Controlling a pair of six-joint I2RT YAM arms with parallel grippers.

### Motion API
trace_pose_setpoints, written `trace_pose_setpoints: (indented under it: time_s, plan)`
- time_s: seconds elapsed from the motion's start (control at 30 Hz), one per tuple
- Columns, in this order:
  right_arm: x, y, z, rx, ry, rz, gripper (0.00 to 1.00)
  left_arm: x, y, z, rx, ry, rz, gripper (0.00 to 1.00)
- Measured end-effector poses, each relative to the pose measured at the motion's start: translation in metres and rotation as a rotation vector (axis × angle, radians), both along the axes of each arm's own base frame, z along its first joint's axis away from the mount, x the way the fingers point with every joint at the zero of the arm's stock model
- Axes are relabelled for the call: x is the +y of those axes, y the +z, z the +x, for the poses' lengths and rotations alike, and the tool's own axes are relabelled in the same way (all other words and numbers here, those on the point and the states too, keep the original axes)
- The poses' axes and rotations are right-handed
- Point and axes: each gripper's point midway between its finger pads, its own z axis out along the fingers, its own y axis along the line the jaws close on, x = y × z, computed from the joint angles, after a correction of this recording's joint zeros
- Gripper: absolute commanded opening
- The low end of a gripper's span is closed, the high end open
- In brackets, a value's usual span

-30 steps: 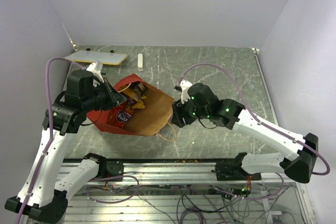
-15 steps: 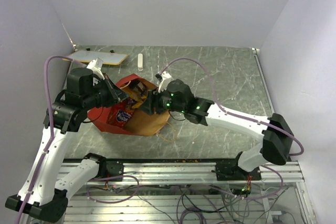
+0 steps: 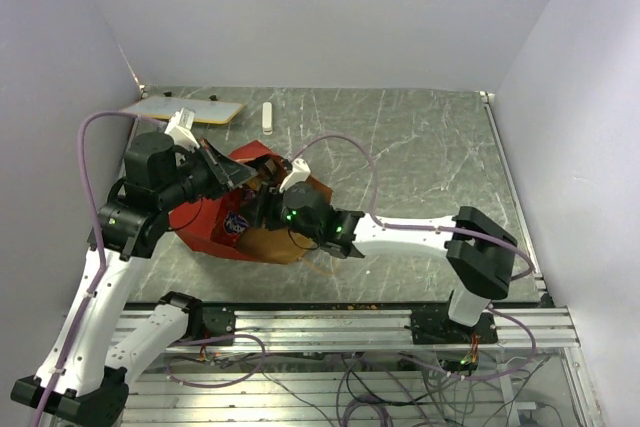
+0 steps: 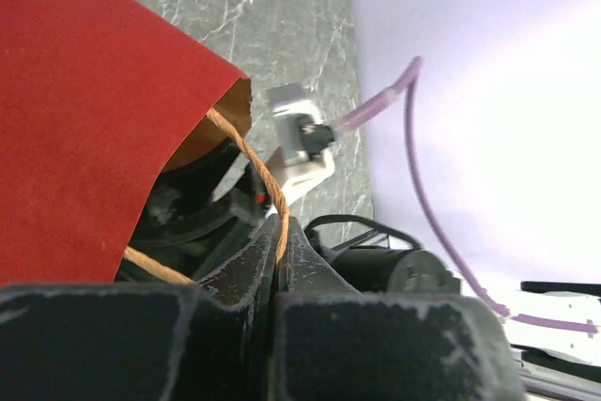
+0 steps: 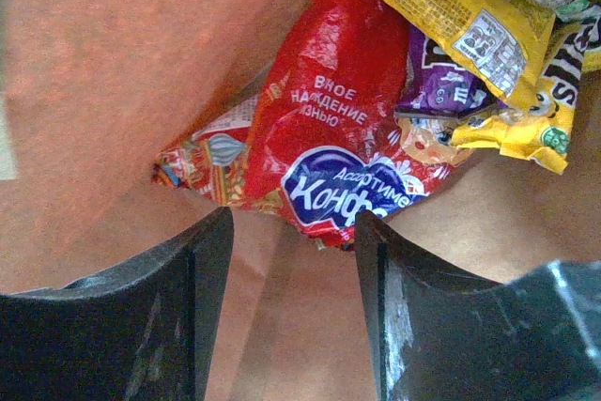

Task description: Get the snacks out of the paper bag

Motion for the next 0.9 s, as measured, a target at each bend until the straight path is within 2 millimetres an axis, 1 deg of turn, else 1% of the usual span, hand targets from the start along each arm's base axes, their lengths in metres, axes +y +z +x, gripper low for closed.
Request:
trace_pose_setpoints:
  time_s: [0.13,0.17,0.2,0.23,0.3,0.4,0.53,0.67,0.9]
  plan:
    - [0.009,-0.018,0.002,0.026,-0.022,0.019,0.54,-0.004,0.003,0.003,-0.002,-0.005,-0.026,0.07]
    - [0.011,-0.017,0.003,0.024,-0.026,0.024,0.54,-0.005,0.003,0.004,0.004,-0.009,-0.034,0.07]
    - [0.015,-0.024,0.003,0.031,-0.025,0.016,0.54,-0.006,0.003,0.004,0.010,-0.011,-0.039,0.07]
    - [0.020,-0.025,0.005,0.033,-0.026,0.021,0.54,-0.007,0.003,0.005,0.016,-0.012,-0.044,0.07]
    - [0.029,-0.025,0.006,0.035,-0.027,0.039,0.55,-0.008,0.002,0.006,0.021,-0.015,-0.048,0.07]
    - [0.039,-0.024,0.011,0.041,-0.046,0.072,0.56,-0.009,0.002,0.006,0.025,-0.019,-0.050,0.07]
    - [0.045,-0.027,0.018,0.038,-0.078,0.110,0.58,-0.009,0.002,0.006,0.025,-0.020,-0.050,0.07]
    - [0.051,-0.031,0.024,0.018,-0.104,0.134,0.58,-0.010,0.001,0.006,0.026,-0.024,-0.046,0.07]
    - [0.077,-0.031,0.036,0.002,-0.127,0.164,0.56,-0.009,0.001,0.006,0.018,-0.026,-0.038,0.07]
